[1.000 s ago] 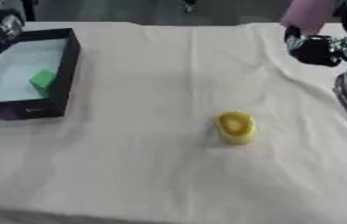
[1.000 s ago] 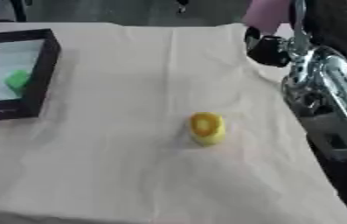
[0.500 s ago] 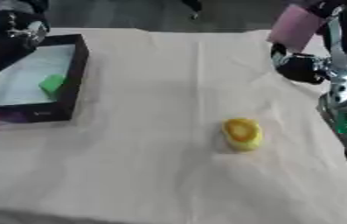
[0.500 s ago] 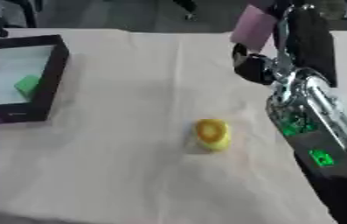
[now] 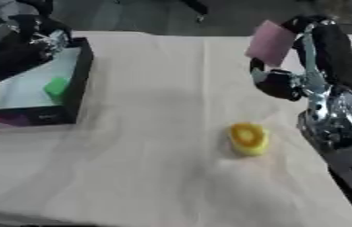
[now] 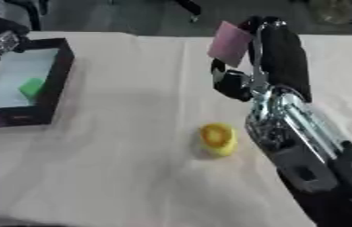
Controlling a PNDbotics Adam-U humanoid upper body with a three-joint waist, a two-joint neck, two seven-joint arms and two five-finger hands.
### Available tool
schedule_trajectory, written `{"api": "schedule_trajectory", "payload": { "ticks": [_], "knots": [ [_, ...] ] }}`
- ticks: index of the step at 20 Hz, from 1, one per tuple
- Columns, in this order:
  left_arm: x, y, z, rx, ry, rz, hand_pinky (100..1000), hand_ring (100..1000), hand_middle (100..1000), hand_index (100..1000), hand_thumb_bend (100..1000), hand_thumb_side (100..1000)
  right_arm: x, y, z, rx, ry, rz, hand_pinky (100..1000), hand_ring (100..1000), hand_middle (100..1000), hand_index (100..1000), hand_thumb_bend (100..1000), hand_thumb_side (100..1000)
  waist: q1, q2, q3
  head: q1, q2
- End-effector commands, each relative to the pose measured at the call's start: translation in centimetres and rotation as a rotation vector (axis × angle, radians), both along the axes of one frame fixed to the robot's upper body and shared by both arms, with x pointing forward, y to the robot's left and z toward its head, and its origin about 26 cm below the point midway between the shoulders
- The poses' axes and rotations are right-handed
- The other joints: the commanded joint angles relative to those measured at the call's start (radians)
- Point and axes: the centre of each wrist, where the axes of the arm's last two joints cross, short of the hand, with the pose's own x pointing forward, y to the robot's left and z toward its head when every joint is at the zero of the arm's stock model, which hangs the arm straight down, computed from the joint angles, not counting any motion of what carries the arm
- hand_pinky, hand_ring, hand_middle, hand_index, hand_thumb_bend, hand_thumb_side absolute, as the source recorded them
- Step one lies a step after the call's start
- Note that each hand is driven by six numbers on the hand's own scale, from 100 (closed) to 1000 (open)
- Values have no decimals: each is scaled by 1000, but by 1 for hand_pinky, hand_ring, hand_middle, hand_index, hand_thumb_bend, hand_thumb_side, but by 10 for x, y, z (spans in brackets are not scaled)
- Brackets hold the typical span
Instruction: Pick up the objects with one hand, pass them to the other hand, and then place them into the box on the other side of the table.
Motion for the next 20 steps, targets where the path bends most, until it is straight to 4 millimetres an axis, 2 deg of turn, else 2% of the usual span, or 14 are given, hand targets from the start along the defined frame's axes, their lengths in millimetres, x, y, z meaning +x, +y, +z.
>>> {"api": "schedule_trajectory", "payload": {
  "ticks": [1, 11, 20],
  "knots": [
    [-4, -2, 10, 66, -10, -35, 1000, 789, 736, 809, 100, 659, -3, 6, 5, -8, -16, 26, 727, 667, 536, 464, 101, 100, 14, -39, 2, -3, -1],
    [-3, -21, 6, 162, 69, -181, 1000, 796, 784, 875, 100, 761, -15, 21, 4, -2, -39, 88, 737, 674, 538, 465, 100, 100, 19, -39, 8, -10, 9],
    [-2, -42, 2, 234, 113, -285, 1000, 806, 783, 871, 100, 802, -22, 34, 3, 10, -95, 123, 732, 675, 540, 469, 100, 100, 22, -35, 18, -20, 17]
  ]
}}
